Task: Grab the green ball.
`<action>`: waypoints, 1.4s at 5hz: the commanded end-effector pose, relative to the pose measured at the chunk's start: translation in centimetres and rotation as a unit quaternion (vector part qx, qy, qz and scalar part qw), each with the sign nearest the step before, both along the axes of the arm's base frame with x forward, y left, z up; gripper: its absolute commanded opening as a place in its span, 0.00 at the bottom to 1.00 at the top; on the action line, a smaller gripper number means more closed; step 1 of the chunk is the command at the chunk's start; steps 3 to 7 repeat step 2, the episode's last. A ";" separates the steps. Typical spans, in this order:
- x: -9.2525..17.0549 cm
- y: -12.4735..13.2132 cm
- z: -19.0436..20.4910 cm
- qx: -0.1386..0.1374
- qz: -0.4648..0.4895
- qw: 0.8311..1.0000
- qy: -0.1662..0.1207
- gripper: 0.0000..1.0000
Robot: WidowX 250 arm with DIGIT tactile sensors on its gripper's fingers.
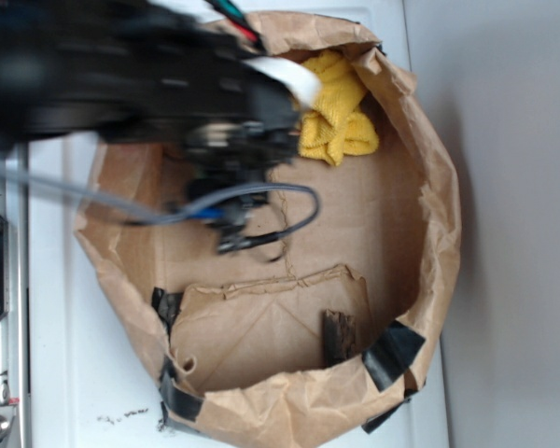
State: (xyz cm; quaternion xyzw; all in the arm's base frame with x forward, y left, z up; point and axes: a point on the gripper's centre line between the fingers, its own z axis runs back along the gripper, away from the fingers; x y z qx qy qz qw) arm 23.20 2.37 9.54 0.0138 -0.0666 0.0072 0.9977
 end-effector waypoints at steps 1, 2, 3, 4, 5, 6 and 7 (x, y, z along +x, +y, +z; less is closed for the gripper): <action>-1.7 -1.4 8.1 -0.047 0.002 0.999 -0.025 0.00; -2.1 -1.2 8.4 -0.029 0.013 0.999 -0.037 0.00; -2.1 -1.2 8.4 -0.029 0.013 0.999 -0.037 0.00; -2.1 -1.2 8.4 -0.029 0.013 0.999 -0.037 0.00; -2.1 -1.2 8.4 -0.029 0.013 0.999 -0.037 0.00; -2.1 -1.2 8.4 -0.029 0.013 0.999 -0.037 0.00; -2.1 -1.2 8.4 -0.029 0.013 0.999 -0.037 0.00</action>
